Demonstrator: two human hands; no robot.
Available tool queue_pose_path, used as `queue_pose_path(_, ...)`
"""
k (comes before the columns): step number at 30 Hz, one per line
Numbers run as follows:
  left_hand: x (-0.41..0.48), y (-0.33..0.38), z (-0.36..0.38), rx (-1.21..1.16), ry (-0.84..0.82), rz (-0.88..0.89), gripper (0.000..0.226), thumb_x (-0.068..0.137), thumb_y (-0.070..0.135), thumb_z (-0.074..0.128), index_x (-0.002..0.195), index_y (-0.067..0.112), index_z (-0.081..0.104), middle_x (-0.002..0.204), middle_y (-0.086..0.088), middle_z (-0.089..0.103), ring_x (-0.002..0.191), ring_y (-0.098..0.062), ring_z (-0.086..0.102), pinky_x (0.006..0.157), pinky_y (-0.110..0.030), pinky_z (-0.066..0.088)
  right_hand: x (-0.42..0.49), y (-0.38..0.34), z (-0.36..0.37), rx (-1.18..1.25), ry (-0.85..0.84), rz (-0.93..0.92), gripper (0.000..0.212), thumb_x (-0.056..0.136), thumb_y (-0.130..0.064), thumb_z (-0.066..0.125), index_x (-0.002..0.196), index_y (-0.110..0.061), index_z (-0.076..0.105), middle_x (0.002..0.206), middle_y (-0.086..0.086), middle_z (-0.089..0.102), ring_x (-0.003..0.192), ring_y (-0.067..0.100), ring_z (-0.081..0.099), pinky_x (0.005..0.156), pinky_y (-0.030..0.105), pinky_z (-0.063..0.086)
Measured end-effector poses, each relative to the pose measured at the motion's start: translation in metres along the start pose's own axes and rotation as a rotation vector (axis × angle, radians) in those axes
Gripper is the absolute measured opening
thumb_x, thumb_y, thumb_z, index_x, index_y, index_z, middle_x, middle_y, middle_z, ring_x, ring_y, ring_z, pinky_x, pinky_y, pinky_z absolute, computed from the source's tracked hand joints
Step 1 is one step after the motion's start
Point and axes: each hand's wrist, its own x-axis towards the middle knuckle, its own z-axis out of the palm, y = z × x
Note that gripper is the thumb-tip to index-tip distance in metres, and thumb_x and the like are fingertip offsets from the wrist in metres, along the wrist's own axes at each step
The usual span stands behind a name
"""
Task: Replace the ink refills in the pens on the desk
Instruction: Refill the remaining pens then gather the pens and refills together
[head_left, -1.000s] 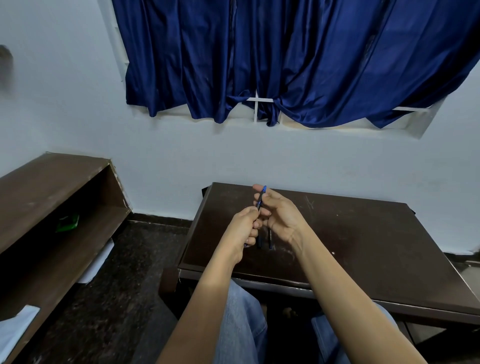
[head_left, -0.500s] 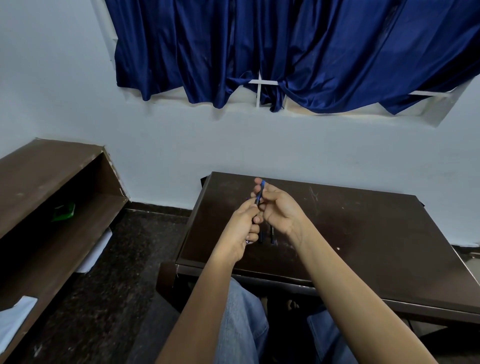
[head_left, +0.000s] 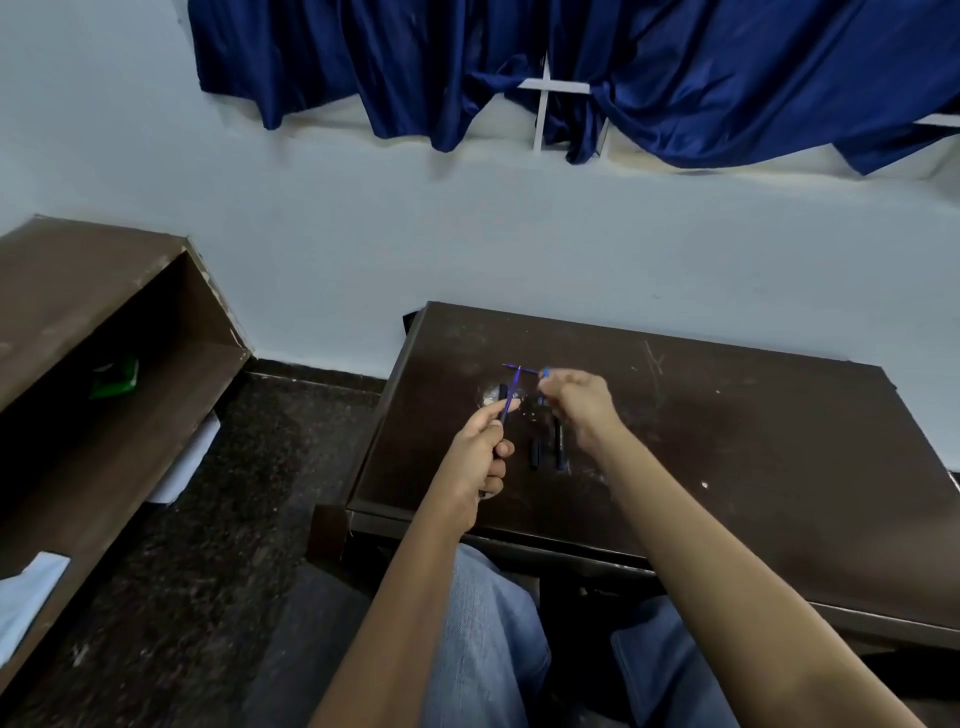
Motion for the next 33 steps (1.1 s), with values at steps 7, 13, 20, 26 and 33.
queue_pose_path(7, 0.028, -0.017, -0.009, 0.012, 0.060, -0.064, 0.037, 0.101, 0.020, 0.033, 0.113, 0.039, 0.062, 0.056, 0.008, 0.044, 0.038, -0.001, 0.025, 0.032, -0.014, 0.022, 0.031, 0.064, 0.020, -0.738, -0.033, -0.004, 0.017, 0.080, -0.017, 0.069, 0.095, -0.010, 0.070, 0.101, 0.012, 0.071, 0.096, 0.029, 0.068, 0.085, 0.038, 0.055)
queue_pose_path(13, 0.042, -0.029, -0.014, 0.039, 0.071, -0.096, 0.036, 0.101, 0.022, 0.034, 0.112, 0.044, 0.060, 0.055, 0.009, 0.046, 0.040, -0.001, 0.027, 0.034, -0.014, 0.024, 0.041, 0.078, 0.034, -0.954, 0.014, -0.047, 0.026, 0.084, -0.020, 0.063, 0.107, -0.010, 0.062, 0.109, 0.012, 0.064, 0.101, 0.032, 0.064, 0.083, 0.041, 0.055)
queue_pose_path(20, 0.056, -0.040, -0.014, 0.019, 0.086, -0.115, 0.034, 0.102, 0.023, 0.035, 0.118, 0.042, 0.058, 0.058, 0.008, 0.046, 0.041, -0.002, 0.027, 0.035, -0.015, 0.023, 0.040, 0.073, 0.030, -0.656, 0.099, -0.074, 0.014, 0.083, -0.026, 0.061, 0.087, -0.015, 0.069, 0.089, 0.005, 0.071, 0.085, 0.025, 0.068, 0.080, 0.041, 0.057)
queue_pose_path(26, 0.070, -0.052, -0.002, 0.027, 0.054, -0.142, 0.033, 0.102, 0.024, 0.035, 0.127, 0.038, 0.051, 0.059, 0.007, 0.048, 0.042, -0.002, 0.029, 0.036, -0.017, 0.022, 0.015, 0.063, 0.023, 0.005, -0.120, 0.095, 0.014, 0.087, -0.022, 0.067, 0.084, -0.012, 0.075, 0.080, 0.008, 0.071, 0.078, 0.016, 0.064, 0.075, 0.033, 0.052)
queue_pose_path(33, 0.082, -0.061, 0.006, 0.011, 0.092, -0.151, 0.033, 0.102, 0.024, 0.034, 0.122, 0.037, 0.056, 0.060, 0.007, 0.046, 0.040, -0.002, 0.027, 0.034, -0.016, 0.023, 0.059, 0.025, 0.020, 0.222, -0.061, 0.123, 0.008, 0.090, -0.007, 0.060, 0.087, -0.011, 0.065, 0.070, 0.004, 0.063, 0.061, 0.012, 0.059, 0.058, 0.022, 0.049)
